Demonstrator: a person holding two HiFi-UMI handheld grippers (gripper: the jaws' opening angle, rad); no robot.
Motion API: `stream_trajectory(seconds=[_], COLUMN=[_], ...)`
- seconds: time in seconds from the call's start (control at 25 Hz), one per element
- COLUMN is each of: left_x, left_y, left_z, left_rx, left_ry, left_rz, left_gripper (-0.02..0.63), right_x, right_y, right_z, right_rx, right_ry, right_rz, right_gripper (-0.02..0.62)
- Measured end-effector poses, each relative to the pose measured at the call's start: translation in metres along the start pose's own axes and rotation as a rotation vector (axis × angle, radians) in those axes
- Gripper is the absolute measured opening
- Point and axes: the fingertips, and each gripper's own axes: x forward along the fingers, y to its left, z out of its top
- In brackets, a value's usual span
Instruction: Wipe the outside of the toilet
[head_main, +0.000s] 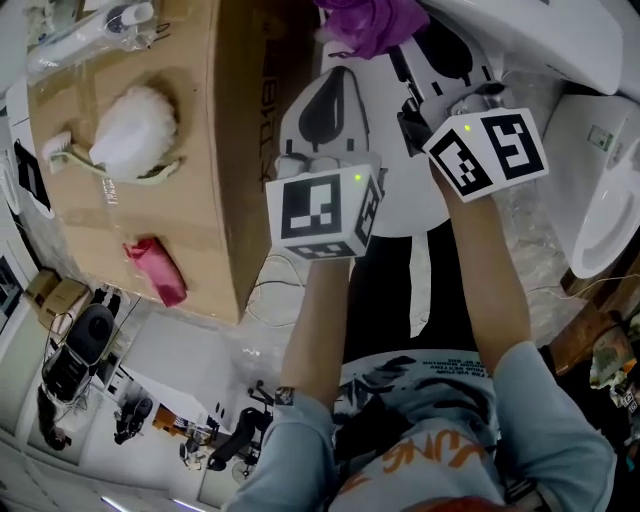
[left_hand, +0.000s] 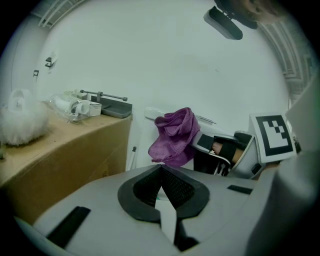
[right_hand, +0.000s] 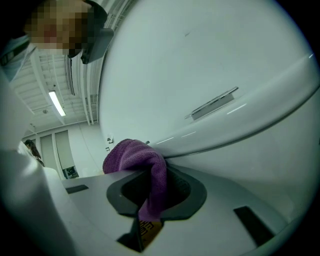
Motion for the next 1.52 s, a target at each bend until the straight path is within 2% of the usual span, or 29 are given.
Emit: stream_trajectory(seconds=[0.48,0.8,1.52], left_x=[0.011,0.021,0.045], left_y=[-0.034,-0.068,-0.148], left_z=[-0.005,-0.011,-0.025], left_rx=[0.025,0.01,0.057], left_ry=[0.022,0.017,0.068], left_rz=[-0.034,-0.077,-0.187], left_gripper=[0.025,0.025,0.025], right_x=[-0.034,-0.06,-0.138], right_y=[-0.027,-0.048,-0.114], right_z=[0.012,0.019,0.042], right_rx=[0.019,0.024,0.003], right_ry=[-0.011,-0.03,-0.066], right_rz=[-0.046,-0.082,-0.237], right_gripper=[0.074,0.074,0.077])
